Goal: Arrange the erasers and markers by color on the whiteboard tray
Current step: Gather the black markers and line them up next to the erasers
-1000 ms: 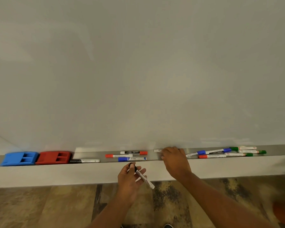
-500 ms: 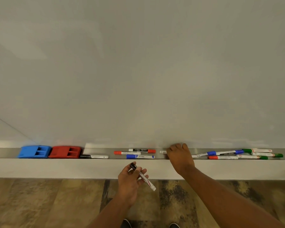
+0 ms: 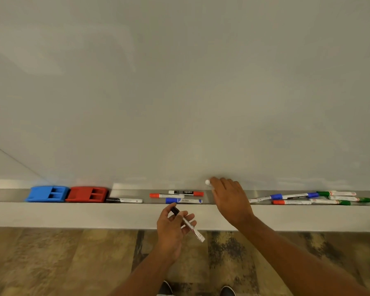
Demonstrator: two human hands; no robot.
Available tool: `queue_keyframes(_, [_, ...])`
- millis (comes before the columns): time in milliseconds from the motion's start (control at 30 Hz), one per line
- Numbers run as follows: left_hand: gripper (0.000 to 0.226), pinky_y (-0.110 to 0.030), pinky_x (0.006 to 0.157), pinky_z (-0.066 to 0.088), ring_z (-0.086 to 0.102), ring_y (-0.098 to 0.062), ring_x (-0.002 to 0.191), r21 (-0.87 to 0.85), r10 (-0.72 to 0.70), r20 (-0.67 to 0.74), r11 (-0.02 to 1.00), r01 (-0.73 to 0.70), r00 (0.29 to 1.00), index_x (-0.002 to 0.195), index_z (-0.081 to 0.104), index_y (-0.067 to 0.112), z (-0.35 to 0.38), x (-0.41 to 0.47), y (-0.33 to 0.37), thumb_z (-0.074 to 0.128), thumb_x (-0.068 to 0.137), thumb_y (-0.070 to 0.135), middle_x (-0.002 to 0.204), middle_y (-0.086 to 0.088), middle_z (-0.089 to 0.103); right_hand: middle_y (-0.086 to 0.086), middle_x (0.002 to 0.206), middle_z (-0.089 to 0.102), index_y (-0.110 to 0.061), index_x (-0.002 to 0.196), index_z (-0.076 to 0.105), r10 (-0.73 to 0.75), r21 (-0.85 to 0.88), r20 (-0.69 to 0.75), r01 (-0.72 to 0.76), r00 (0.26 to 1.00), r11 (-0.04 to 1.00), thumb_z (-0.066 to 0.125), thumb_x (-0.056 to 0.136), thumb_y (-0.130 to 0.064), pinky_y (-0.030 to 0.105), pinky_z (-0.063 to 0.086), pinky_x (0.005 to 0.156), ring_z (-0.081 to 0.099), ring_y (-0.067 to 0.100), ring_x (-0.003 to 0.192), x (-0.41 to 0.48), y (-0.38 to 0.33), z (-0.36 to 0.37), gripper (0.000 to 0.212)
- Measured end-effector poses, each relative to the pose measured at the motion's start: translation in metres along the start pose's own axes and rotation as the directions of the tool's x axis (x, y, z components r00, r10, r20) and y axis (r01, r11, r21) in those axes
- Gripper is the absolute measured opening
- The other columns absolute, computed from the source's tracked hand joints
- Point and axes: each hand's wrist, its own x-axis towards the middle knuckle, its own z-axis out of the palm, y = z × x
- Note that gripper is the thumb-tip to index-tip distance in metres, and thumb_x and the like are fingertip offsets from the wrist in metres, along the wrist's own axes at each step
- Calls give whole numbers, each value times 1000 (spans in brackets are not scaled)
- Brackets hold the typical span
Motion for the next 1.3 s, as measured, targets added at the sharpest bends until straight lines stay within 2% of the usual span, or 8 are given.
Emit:
queue_keyframes(133, [34, -40, 66, 66, 82, -37, 88, -16, 33, 9, 999, -33, 999, 132, 61, 16, 12, -1, 5, 54, 106, -4, 111, -27, 73, -10, 107, 60, -28, 145, 43, 246, 365, -35, -217, 969, 906, 61, 101, -22, 11, 50, 78, 59, 8, 89, 4, -18, -21, 47])
queue_keyframes(233, [34, -40, 69, 67, 82, -36, 90, -21, 78, 34, 997, -78, 996, 133, 59, 17, 21, -4, 13, 51, 107, -4, 110, -25, 75, -24, 101, 63, -46, 123, 49, 462, 627, 10, -365, 887, 688, 67, 98, -29, 2, 49, 74, 66, 2, 88, 3, -31, -36, 35])
queue_keyframes(400, [33, -42, 77, 67, 81, -31, 97, -28, 122, 55, 992, -121, 991, 132, 61, 20, 32, -10, 21, 52, 107, 0, 114, -17, 78, -17, 79, 67, -34, 89, 61, 623, 784, 93, -443, 777, 435, 79, 88, -33, 16, 51, 55, 65, 8, 69, -4, -47, -40, 18])
queue_keyframes(633, [36, -48, 82, 67, 80, -32, 103, -52, 157, 56, 987, -154, 986, 135, 62, 20, 33, -10, 23, 56, 106, 0, 125, -18, 75, 3, 77, 76, -20, 82, 67, 683, 789, 394, -608, 615, 92, 86, 81, -33, 43, 65, 67, 77, 22, 72, -17, -65, -24, 23])
queue_keyframes(800, [39, -56, 90, 65, 79, -32, 102, -32, 196, 25, 980, -195, 980, 133, 66, 28, 30, -9, 22, 59, 105, 1, 125, -18, 73, -11, 77, 75, -28, 82, 74, 677, 664, 452, -726, 581, 180, 79, 81, -49, 25, 61, 62, 74, 15, 75, -19, -82, -17, 22])
queue_keyframes(867, [40, -58, 90, 64, 79, -33, 105, -39, 201, 9, 979, -200, 980, 134, 65, 28, 29, -9, 22, 59, 104, 1, 128, -18, 72, -9, 84, 75, -28, 85, 74, 668, 635, 462, -743, 583, 210, 77, 86, -47, 29, 63, 66, 74, 16, 77, -19, -86, -15, 20])
queue_keyframes(1000, [40, -61, 92, 62, 79, -35, 105, -84, 203, -5, 976, -202, 979, 136, 63, 26, 26, -7, 27, 57, 105, 1, 129, -21, 71, 1, 84, 78, -18, 92, 71, 586, 671, 587, -741, 559, 33, 76, 90, -39, 34, 64, 56, 78, 23, 66, -18, -97, -18, 22])
queue_keyframes(1300, [44, -57, 90, 65, 81, -34, 99, -165, 215, -84, 960, -226, 973, 132, 62, 24, 6, -4, 35, 67, 98, -5, 119, -18, 78, 2, 74, 77, -18, 88, 73, 511, 642, 615, -757, 601, 118, 77, 90, -36, 39, 65, 55, 75, 24, 59, -7, -110, -12, 19])
